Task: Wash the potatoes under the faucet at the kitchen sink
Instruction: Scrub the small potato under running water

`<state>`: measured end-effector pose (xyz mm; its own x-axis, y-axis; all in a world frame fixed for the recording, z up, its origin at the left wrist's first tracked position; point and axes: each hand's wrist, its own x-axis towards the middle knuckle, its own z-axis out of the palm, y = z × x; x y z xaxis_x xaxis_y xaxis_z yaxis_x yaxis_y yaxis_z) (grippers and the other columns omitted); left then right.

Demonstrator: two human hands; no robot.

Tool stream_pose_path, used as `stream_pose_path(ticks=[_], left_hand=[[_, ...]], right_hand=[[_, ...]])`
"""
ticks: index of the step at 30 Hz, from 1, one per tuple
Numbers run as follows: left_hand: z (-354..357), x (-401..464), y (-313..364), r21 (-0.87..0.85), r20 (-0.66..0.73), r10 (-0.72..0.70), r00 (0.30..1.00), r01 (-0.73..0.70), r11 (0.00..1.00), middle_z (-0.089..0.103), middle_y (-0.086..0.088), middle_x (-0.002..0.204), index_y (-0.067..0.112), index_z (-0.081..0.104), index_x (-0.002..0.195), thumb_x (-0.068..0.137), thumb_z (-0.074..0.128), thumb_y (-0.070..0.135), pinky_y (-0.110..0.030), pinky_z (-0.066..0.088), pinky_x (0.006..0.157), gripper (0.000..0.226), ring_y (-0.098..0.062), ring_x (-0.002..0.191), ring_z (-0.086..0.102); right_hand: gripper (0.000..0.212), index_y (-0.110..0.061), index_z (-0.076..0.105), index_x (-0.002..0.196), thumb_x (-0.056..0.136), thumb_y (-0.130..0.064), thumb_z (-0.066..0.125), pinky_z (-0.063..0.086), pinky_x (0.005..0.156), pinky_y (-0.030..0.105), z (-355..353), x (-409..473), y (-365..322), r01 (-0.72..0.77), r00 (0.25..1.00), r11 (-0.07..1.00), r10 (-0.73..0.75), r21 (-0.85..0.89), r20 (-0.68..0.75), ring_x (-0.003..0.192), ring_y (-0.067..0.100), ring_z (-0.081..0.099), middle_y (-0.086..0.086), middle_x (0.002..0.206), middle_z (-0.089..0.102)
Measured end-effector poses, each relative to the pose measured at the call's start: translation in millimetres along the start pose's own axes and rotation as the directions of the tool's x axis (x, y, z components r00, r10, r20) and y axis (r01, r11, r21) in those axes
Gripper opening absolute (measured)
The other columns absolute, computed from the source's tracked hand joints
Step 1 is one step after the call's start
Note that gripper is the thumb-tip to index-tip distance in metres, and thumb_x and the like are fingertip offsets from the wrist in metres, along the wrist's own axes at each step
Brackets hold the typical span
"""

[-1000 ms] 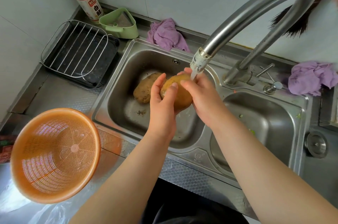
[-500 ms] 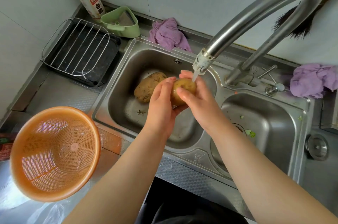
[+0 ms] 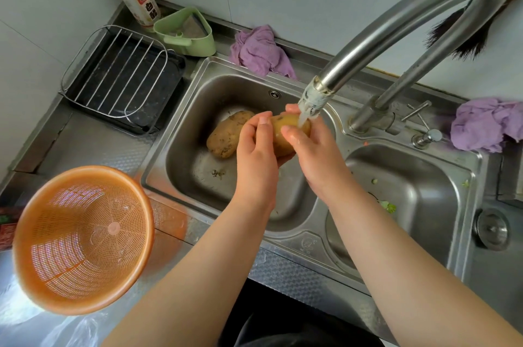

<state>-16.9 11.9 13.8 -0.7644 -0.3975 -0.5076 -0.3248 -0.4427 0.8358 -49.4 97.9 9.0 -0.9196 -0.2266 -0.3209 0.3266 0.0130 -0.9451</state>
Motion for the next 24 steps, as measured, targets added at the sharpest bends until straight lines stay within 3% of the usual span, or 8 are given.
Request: stream_pose_path(ticks=[4,9,12,16,18,20,22,24], left_hand=[[6,-9,-6,0.089,-0.018,0.103,0.995,-0.101,0.991,0.063,-0.01,0.128,0.017,0.056,0.129,0.104,0.05,0.027,-0.037,0.058,0.094,0.028,-0.017,0.109,0.066],[-2,-9,-4,0.232,-0.024,0.27,0.963,-0.257,0.938,0.059,-0.009,0.13,0.029,0.059,0.123,0.096,0.049,0.038,-0.05,0.05,0.104,0.03,-0.024,0.119,0.061],[-6,-6,-4,0.338,0.084,0.428,0.9,-0.43,0.837,0.053,-0.007,0.13,0.038,0.054,0.115,0.099,0.048,0.028,-0.042,0.047,0.106,0.019,-0.015,0.12,0.056],[-6,-5,-13,0.414,0.166,0.507,0.846,-0.527,0.742,0.047,-0.006,0.129,0.018,0.053,0.121,0.101,0.049,0.011,-0.014,0.04,0.102,0.021,0.004,0.115,0.047],[-7,-5,-16,0.433,0.177,0.516,0.838,-0.537,0.724,0.046,-0.006,0.129,0.014,0.053,0.121,0.1,0.05,0.01,-0.008,0.036,0.1,0.022,0.008,0.114,0.045],[-9,-4,-16,0.405,0.156,0.512,0.845,-0.527,0.747,0.047,-0.006,0.129,0.019,0.052,0.121,0.1,0.049,0.016,-0.013,0.039,0.1,0.021,0.003,0.116,0.047],[-9,-2,-12,0.364,0.135,0.474,0.87,-0.488,0.793,0.051,-0.008,0.13,0.032,0.051,0.118,0.099,0.048,0.026,-0.03,0.046,0.104,0.02,-0.012,0.12,0.053],[-8,-2,-10,0.351,0.138,0.469,0.872,-0.486,0.8,0.052,-0.011,0.13,0.036,0.05,0.117,0.099,0.048,0.026,-0.042,0.047,0.105,0.02,-0.019,0.12,0.054]], right_hand=[[0.016,-0.017,0.063,0.1,0.086,-0.011,0.058,0.052,0.073,0.027,6,10,-10,-0.066,0.984,0.946,0.115,0.318,-0.138,0.08,0.013,0.065,0.001,0.087,0.068],[0.021,-0.024,0.062,0.107,0.087,-0.019,0.057,0.051,0.087,0.03,-7,7,-14,-0.164,0.979,0.946,0.122,0.28,0.162,0.094,0.012,0.066,0.001,0.099,0.068],[0.027,-0.026,0.061,0.107,0.083,-0.015,0.061,0.053,0.086,0.028,-11,3,-15,-0.165,0.975,0.956,0.122,0.242,0.184,0.096,0.01,0.068,-0.002,0.101,0.069],[0.014,-0.018,0.065,0.103,0.09,-0.018,0.06,0.055,0.074,0.03,0,7,-14,-0.157,0.985,0.967,0.169,0.201,-0.045,0.09,0.018,0.068,0.003,0.096,0.068],[0.013,-0.017,0.066,0.098,0.096,-0.014,0.054,0.055,0.068,0.029,0,8,-15,-0.159,0.982,0.966,0.177,0.205,-0.071,0.086,0.017,0.068,0.002,0.092,0.068],[0.016,-0.02,0.067,0.099,0.097,-0.012,0.053,0.057,0.073,0.029,-8,7,-16,-0.159,0.986,0.959,0.144,0.233,0.08,0.086,0.014,0.069,0.0,0.091,0.071],[0.021,-0.027,0.065,0.104,0.088,-0.015,0.059,0.057,0.086,0.032,-16,4,-16,-0.161,0.97,0.965,0.116,0.206,0.215,0.094,0.012,0.068,-0.003,0.097,0.071],[0.028,-0.03,0.063,0.107,0.08,-0.022,0.059,0.055,0.092,0.034,-17,4,-11,-0.129,0.979,0.983,0.105,0.13,0.177,0.1,0.012,0.067,-0.004,0.103,0.07]])
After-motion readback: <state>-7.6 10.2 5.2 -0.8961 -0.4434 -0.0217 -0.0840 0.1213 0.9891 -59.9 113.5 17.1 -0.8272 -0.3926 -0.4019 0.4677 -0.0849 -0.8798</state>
